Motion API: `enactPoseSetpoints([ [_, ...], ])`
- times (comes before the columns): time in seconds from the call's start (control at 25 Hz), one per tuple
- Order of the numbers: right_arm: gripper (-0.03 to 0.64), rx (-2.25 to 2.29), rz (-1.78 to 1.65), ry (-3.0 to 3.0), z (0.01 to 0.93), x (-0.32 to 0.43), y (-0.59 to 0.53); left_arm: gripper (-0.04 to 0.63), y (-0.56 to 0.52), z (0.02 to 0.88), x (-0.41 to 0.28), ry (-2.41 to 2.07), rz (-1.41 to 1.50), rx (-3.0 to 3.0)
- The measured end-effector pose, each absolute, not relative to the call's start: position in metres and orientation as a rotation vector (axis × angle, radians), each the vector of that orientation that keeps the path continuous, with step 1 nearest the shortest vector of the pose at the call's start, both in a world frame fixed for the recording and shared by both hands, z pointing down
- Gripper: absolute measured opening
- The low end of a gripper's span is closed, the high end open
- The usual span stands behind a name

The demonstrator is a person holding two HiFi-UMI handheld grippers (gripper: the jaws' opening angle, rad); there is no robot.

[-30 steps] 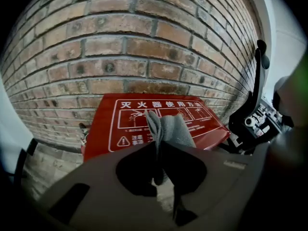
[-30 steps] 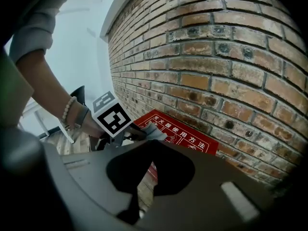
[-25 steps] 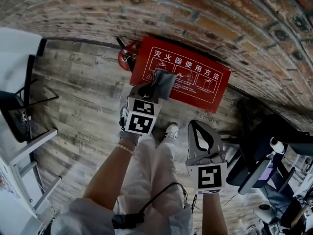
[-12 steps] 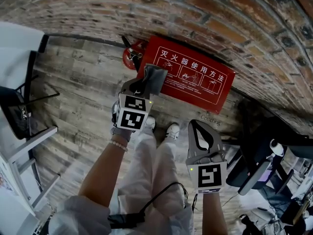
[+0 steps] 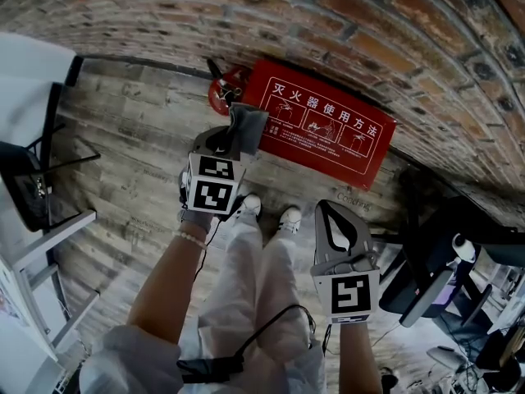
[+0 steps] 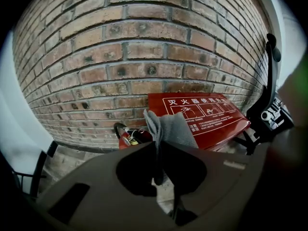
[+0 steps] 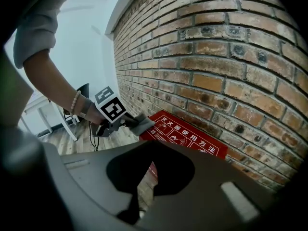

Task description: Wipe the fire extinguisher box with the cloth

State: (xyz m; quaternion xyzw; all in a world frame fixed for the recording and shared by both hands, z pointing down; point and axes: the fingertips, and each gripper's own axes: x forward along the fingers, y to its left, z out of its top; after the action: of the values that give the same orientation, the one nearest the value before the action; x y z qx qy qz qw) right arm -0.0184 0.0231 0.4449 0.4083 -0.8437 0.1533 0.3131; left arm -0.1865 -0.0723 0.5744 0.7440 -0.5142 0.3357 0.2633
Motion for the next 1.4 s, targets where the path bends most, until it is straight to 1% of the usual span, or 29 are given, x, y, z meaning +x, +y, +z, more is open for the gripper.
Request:
enactPoseSetpoints([
  [0.24, 0.009, 1.098, 0.401, -2.223, 0.437, -0.016, 0.025, 0.012, -0.07, 0.563, -0.186, -1.39, 0.884, 2.013],
  [0.52, 0.009, 1.158, 0.379, -2.23, 0.403, -0.002, 0.023, 0.012, -0.056, 0.512, -0.17, -1.368, 0.873, 2.101],
  [0.68, 0.009, 1.198, 0.324, -2.252, 0.366, 0.01, 0.019, 0.012, -0.049, 0.464, -0.15, -1.345, 0.854, 2.191],
  [1.04, 0.009, 1.275, 0.212, -2.301, 0.275, 0.028, 0.017, 0.012, -0.044, 0.325, -0.108, -1.341, 0.691, 2.385],
  [1.4, 0.009, 1.374, 0.125, -2.375, 0.187, 0.039, 0.017, 0.012, -0.023, 0.215, -0.083, -1.303, 0.683, 2.616],
])
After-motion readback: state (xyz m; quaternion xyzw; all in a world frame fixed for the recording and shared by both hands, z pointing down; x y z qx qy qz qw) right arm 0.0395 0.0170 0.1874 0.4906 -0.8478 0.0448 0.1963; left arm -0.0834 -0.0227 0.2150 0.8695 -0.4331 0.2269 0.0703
